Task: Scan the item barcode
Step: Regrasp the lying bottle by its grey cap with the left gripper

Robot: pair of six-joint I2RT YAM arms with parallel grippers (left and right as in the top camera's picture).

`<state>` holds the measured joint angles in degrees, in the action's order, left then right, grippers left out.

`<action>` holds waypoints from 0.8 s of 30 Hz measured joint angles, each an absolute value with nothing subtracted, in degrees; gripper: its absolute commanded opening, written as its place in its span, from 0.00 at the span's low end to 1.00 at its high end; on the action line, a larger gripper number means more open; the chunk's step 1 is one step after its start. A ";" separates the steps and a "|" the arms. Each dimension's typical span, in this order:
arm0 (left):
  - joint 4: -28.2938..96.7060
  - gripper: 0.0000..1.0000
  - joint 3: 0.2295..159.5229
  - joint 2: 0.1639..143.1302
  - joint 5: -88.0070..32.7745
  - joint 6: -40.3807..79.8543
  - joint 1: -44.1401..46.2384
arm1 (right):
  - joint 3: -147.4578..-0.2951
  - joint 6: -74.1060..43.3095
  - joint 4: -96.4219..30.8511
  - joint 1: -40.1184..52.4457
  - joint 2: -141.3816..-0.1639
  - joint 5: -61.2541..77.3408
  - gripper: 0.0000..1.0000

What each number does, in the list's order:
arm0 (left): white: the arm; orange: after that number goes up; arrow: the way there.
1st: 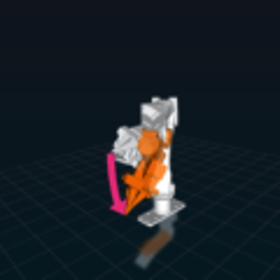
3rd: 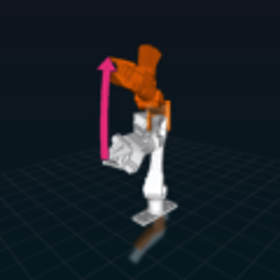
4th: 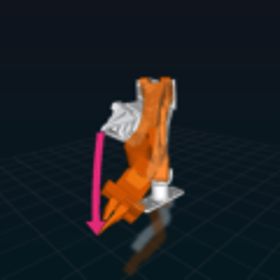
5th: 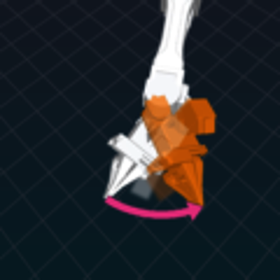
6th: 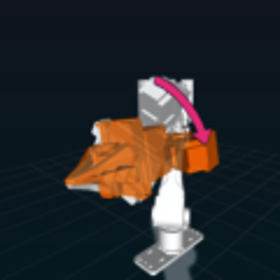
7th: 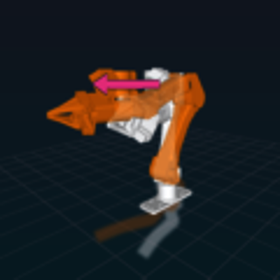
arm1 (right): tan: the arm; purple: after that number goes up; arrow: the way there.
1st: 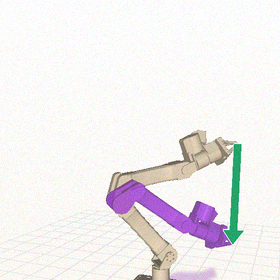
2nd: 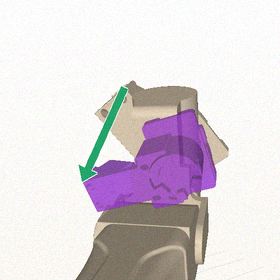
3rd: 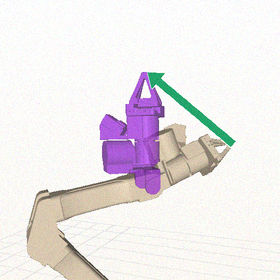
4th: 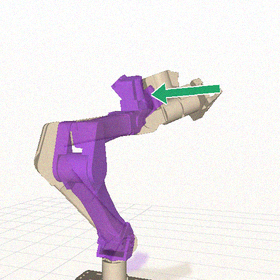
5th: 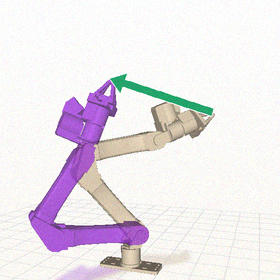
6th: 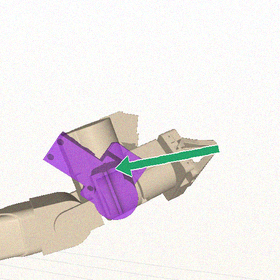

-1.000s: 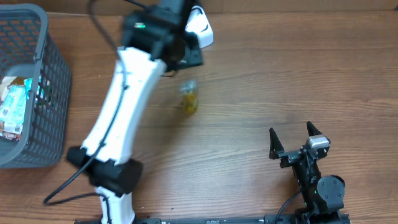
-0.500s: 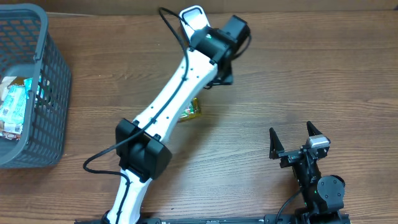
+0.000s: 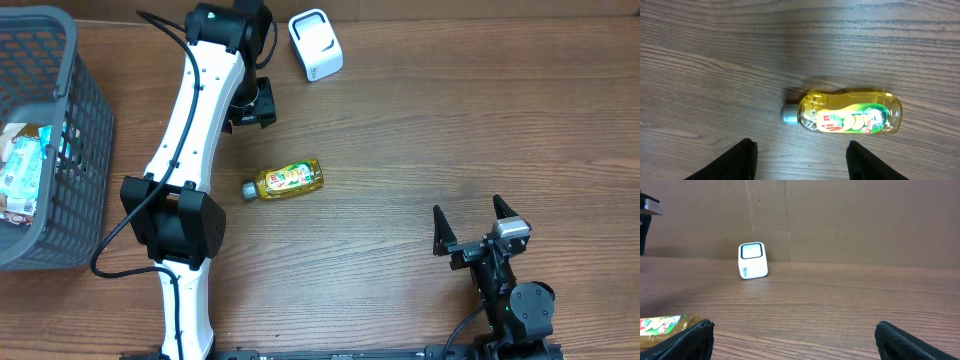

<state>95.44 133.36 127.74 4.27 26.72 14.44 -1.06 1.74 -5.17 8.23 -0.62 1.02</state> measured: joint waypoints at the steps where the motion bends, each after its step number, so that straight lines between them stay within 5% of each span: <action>1: 95.31 0.61 133.03 127.74 4.25 26.52 14.44 | -1.06 1.72 -5.15 8.23 -0.62 1.02 1.00; 14: 70.67 0.55 108.38 127.55 -5.23 19.22 20.40 | -1.06 1.74 -5.15 8.23 -0.62 1.06 1.00; 24: 67.81 0.60 106.10 127.52 -11.27 17.10 27.51 | -1.06 1.74 -5.15 8.23 -0.64 1.02 1.00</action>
